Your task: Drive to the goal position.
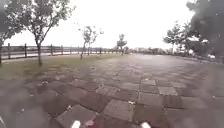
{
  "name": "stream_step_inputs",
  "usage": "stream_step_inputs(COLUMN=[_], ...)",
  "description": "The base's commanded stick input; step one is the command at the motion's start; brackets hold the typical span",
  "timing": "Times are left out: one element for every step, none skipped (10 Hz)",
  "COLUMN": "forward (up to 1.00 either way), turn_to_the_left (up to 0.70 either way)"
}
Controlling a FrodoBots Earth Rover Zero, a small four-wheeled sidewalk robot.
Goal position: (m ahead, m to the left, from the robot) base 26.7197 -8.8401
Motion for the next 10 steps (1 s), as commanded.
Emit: stream_step_inputs(forward=[0.7,0.7,0.7,0.7,0.7,0.7,0.7,0.7,0.7,0.7], turn_to_the_left=[0.0,0.0,0.0,0.0,0.0,0.0,0.0,0.0,0.0,0.0])
